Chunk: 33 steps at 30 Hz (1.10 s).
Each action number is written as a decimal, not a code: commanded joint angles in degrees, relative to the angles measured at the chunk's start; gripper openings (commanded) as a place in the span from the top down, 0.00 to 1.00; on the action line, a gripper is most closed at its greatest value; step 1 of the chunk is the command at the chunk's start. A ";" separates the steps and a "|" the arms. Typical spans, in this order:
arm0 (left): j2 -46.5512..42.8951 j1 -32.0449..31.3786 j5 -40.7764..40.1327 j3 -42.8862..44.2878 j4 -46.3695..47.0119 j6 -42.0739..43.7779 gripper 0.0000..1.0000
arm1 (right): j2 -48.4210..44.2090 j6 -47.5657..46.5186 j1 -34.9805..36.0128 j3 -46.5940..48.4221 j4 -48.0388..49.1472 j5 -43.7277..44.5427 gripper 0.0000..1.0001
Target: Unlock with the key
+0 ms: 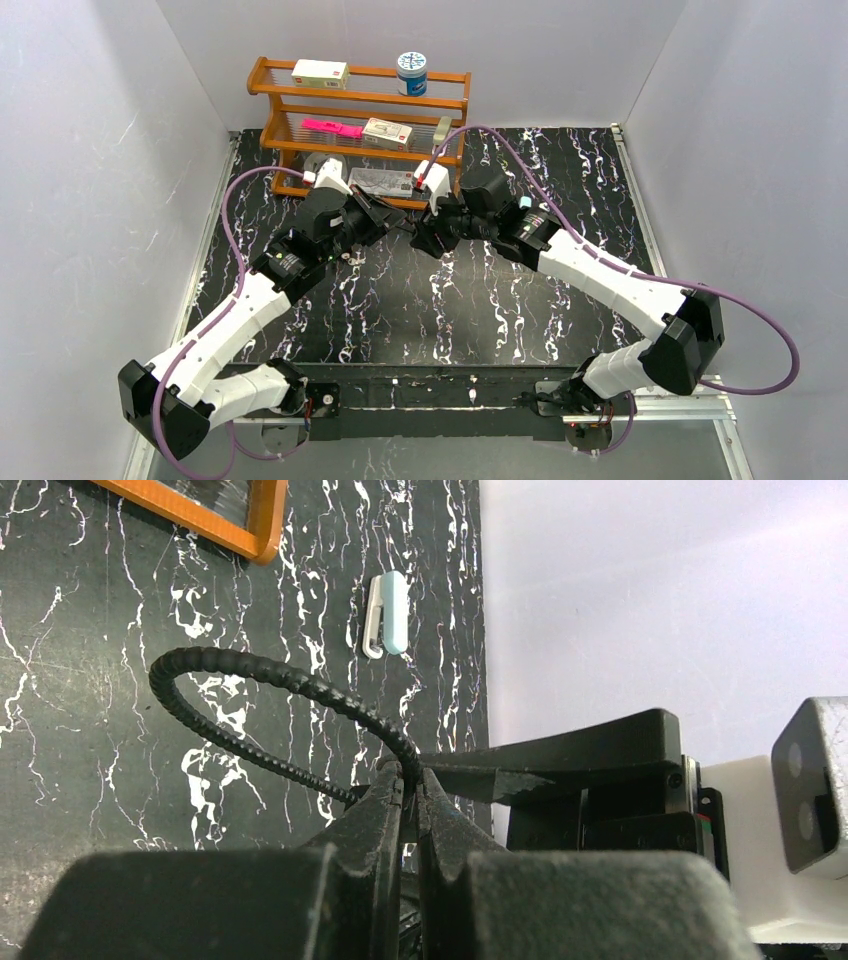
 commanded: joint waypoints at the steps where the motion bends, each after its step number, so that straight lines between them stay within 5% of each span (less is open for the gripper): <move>1: -1.48 0.02 0.54 1.93 1.44 0.92 1.00 | 0.17 -1.19 0.44 2.23 0.03 1.92 0.49; 8: -2.96 0.02 -1.28 1.69 0.86 0.66 1.00 | -1.21 -1.16 0.71 0.26 3.09 2.23 0.99; 16: -4.60 0.02 -8.21 -1.55 -4.20 -1.06 1.00 | -12.38 2.55 0.71 -13.39 25.43 3.15 0.99; 22: -5.53 0.02 -11.65 -3.17 -5.78 -4.19 1.00 | -16.13 3.08 0.71 -18.56 31.47 -0.71 0.99; 33: -6.73 0.02 -5.71 -2.42 -4.47 -0.62 1.00 | -12.76 8.39 -0.43 -19.03 24.34 10.86 0.99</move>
